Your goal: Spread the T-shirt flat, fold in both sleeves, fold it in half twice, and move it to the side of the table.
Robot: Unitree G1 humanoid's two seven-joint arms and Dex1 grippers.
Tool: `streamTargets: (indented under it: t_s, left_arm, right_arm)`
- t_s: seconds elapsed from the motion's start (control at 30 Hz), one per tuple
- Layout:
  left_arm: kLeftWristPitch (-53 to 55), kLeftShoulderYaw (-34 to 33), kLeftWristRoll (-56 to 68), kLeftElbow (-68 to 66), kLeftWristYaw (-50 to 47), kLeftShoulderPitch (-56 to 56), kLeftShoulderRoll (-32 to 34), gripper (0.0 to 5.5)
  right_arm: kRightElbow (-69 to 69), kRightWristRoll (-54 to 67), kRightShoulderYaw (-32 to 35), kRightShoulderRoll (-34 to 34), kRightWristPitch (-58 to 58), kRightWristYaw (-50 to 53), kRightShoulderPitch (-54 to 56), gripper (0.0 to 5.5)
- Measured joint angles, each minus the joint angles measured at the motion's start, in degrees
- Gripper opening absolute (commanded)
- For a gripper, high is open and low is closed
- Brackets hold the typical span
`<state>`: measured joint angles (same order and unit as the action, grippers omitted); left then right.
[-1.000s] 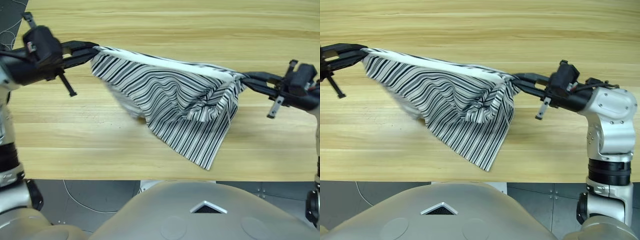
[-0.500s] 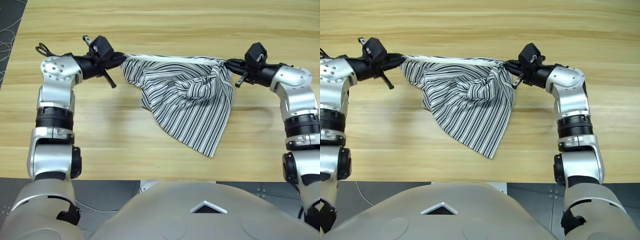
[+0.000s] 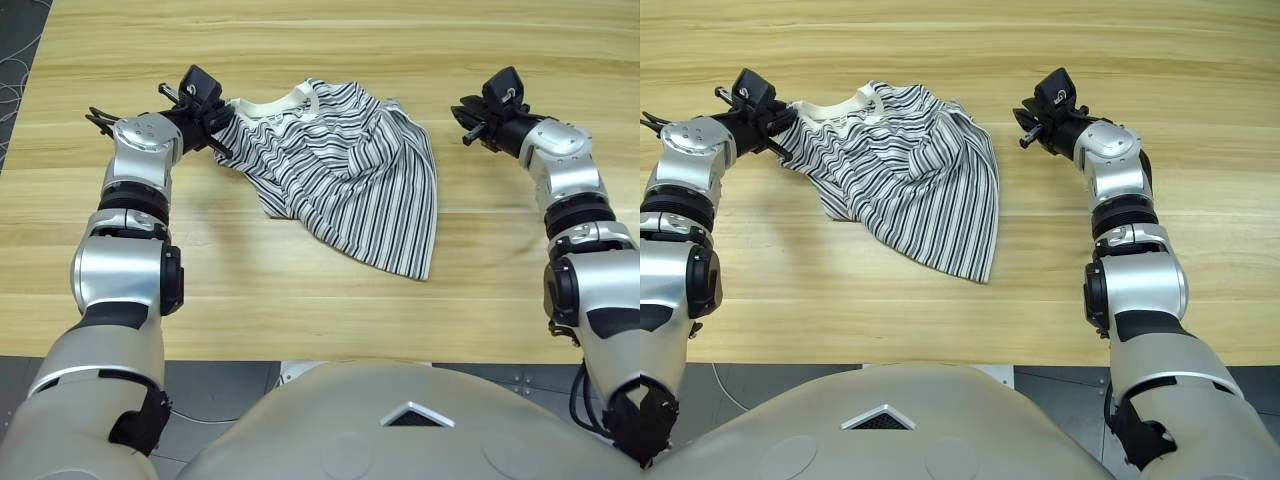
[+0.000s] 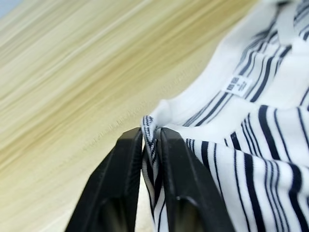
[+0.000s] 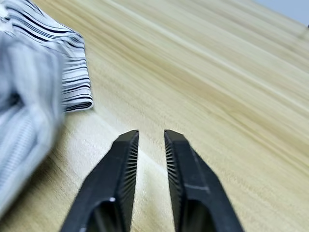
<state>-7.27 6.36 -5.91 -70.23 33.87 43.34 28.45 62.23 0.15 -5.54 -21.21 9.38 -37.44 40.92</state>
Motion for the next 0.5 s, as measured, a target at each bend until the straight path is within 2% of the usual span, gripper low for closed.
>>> streamTargets:
  t_s: [0.17,0.3,0.4,0.5]
  left_arm:
    - [0.0,-0.3,-1.3,-2.4,-6.3,0.2,-0.2,1.46]
    - [0.5,-0.5,-2.5,-3.3,-11.5,0.3,0.4,1.46]
    - [0.8,-2.4,-2.2,-3.5,-15.1,0.8,1.4,1.46]
    - [0.8,-5.6,-0.5,-3.5,-17.3,1.7,2.9,1.46]
  right_arm:
    - [2.4,-1.0,1.3,0.2,1.4,4.8,1.6,2.56]
    - [0.6,0.5,3.6,0.6,4.4,3.4,1.7,3.27]
    - [-8.4,3.4,3.8,1.9,7.0,-2.6,-0.2,3.78]
    - [-22.5,7.6,1.7,4.2,4.3,-10.4,-6.9,3.78]
